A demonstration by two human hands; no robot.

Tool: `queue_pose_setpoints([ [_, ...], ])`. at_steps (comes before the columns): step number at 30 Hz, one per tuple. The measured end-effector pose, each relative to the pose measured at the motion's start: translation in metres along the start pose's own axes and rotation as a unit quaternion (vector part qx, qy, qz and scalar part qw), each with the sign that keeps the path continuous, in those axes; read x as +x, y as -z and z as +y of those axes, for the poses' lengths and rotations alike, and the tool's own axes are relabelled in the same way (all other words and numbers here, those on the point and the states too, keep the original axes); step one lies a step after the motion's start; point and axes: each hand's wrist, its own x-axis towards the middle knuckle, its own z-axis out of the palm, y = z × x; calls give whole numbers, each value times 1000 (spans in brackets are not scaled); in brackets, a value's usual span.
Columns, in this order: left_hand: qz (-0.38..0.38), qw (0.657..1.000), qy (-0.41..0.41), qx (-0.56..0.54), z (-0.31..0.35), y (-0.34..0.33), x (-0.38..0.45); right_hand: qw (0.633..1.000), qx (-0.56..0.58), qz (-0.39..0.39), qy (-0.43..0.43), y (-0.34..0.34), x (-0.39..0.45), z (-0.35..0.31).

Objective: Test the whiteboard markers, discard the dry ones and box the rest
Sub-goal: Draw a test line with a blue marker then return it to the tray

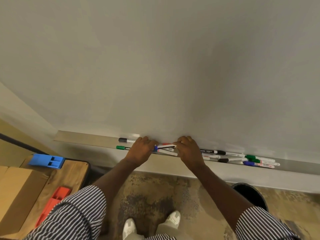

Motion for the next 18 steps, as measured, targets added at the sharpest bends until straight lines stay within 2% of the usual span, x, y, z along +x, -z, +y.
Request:
queue_pose_setpoints([
  [7,59,997,6,-56,8,11,11,1000,9,17,15,30,5,5],
  [13,90,986,-4,-142,14,35,21,993,48,103,29,57,0,6],
  [15,110,971,9,-210,22,51,23,990,91,106,-3,68,-1,8],
  [18,143,927,43,-345,40,75,25,980,165,104,-38,84,2,12],
])
